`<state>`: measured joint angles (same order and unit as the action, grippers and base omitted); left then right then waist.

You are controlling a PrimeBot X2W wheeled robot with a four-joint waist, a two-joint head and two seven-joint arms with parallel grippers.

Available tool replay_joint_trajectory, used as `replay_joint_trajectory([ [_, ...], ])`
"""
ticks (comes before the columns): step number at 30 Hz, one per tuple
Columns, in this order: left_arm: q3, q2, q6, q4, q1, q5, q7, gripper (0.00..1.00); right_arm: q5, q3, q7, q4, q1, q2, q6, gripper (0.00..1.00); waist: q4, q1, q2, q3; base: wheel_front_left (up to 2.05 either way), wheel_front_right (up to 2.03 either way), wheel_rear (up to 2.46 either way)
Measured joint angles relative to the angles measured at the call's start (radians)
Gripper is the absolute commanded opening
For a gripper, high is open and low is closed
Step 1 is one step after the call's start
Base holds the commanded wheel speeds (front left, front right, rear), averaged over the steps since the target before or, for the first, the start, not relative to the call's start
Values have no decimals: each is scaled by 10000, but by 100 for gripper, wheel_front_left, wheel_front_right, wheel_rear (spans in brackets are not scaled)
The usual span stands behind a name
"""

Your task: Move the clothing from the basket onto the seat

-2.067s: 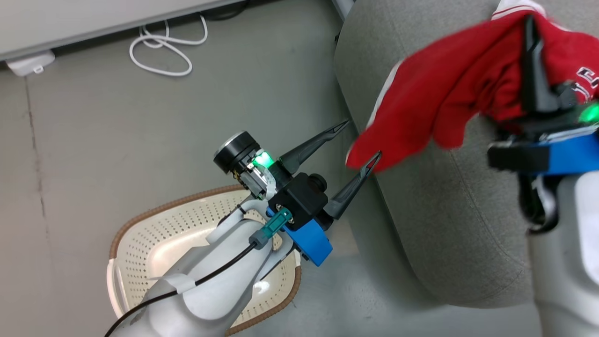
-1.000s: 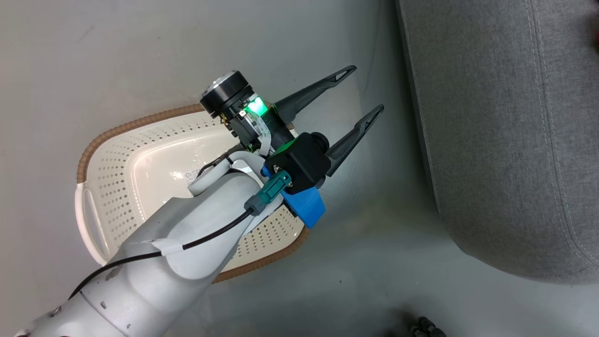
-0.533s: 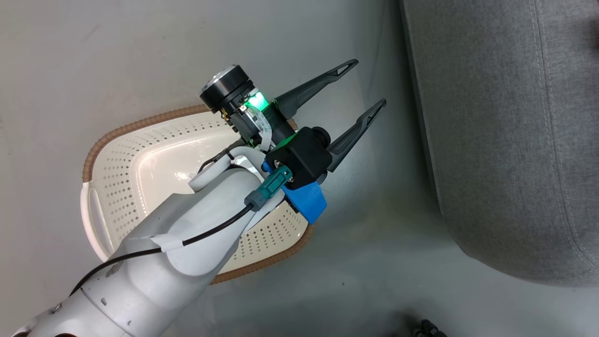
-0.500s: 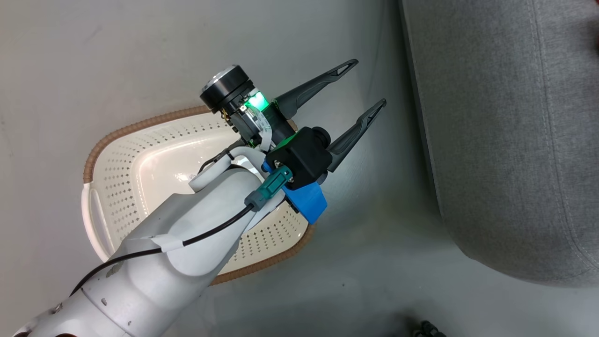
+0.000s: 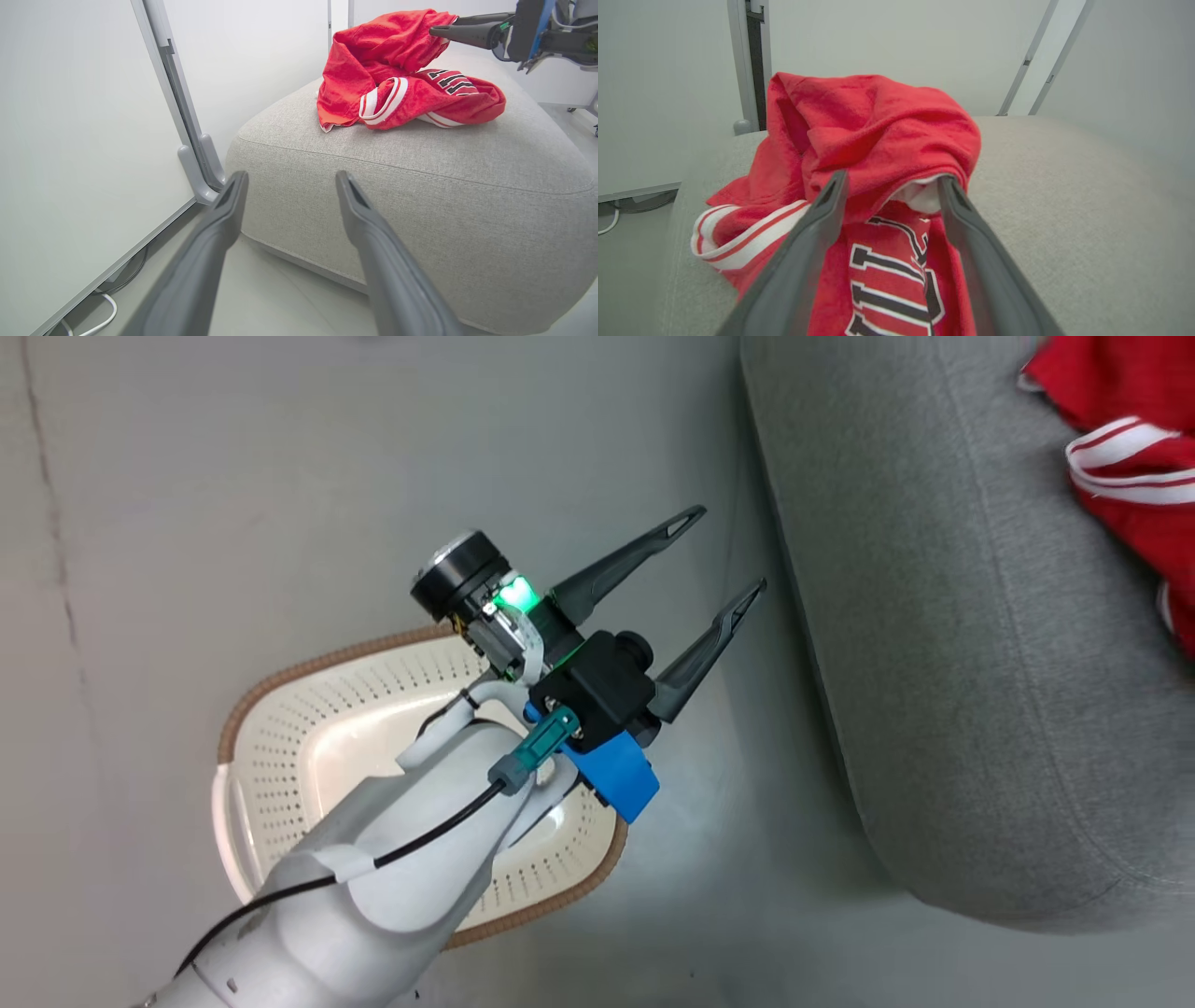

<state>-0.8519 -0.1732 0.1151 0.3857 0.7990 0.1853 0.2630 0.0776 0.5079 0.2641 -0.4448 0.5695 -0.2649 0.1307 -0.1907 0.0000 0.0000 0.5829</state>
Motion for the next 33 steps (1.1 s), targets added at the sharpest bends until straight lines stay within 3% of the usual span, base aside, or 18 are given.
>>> replay_joint_trajectory([
  [15, 1455, -6, -510, -426, -2112, 265, 2, 100, -230, -1241, 0, 1505, -1990, 1007, 0, 100, 419, -1, 0, -2172, 0, 0, 0],
  [23, 2895, -136, -876, -788, -3417, 418, 0, 100, -155, -2449, 0, 2197, -2330, 1223, 0, 100, 996, -2, 0, -3077, 0, 0, 0],
  [33, 4585, -188, -986, -1193, -4623, 282, 2, 100, -98, -3680, 0, 2537, -2795, 1521, 0, 100, 1792, -2, 0, -4027, 0, 0, 0],
])
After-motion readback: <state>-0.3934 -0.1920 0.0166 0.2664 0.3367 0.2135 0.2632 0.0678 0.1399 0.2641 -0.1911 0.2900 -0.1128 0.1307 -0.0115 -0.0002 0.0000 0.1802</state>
